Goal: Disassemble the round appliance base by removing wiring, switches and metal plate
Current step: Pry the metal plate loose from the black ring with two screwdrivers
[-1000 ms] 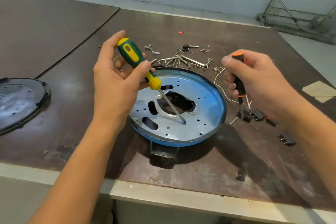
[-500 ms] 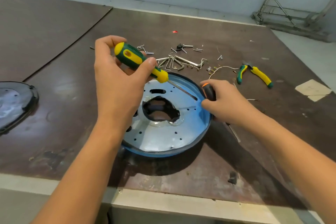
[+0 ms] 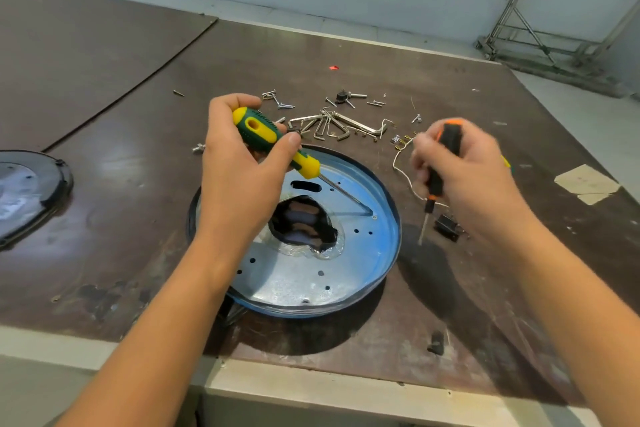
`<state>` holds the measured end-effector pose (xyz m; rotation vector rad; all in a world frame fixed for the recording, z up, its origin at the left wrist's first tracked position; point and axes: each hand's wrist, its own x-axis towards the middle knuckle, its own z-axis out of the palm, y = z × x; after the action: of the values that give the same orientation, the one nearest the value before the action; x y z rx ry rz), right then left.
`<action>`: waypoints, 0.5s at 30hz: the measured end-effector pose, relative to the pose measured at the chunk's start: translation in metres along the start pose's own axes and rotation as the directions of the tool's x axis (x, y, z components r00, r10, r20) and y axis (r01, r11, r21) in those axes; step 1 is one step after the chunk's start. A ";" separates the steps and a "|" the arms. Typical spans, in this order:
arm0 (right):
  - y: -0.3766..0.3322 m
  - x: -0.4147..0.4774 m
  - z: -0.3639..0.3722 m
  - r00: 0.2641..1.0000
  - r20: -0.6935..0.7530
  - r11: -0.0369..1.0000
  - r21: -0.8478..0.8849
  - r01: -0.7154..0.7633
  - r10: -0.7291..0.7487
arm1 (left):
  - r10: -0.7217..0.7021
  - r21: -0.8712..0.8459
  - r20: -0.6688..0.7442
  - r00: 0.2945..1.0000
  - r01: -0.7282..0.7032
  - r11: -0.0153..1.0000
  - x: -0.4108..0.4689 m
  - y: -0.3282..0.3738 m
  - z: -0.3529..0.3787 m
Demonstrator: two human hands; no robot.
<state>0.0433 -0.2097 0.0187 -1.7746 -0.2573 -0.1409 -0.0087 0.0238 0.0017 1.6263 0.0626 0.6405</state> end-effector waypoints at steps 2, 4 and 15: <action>-0.004 0.005 0.002 0.998 -0.059 0.945 0.325 0.048 -0.030 | -0.038 -0.018 -0.015 0.999 0.037 0.999 0.001 -0.004 0.000; -0.005 0.006 0.009 0.994 -0.077 0.861 0.496 0.111 -0.084 | -0.055 -0.024 -0.024 0.998 0.054 0.998 0.001 -0.007 0.000; 0.020 -0.007 0.033 0.959 -0.077 0.914 0.292 0.282 -0.272 | -0.030 -0.018 -0.020 0.999 0.030 0.999 -0.001 -0.010 0.001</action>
<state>0.0404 -0.1823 -0.0095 -1.4246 -0.4807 -0.3195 -0.0060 0.0246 -0.0081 1.5989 0.0952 0.6329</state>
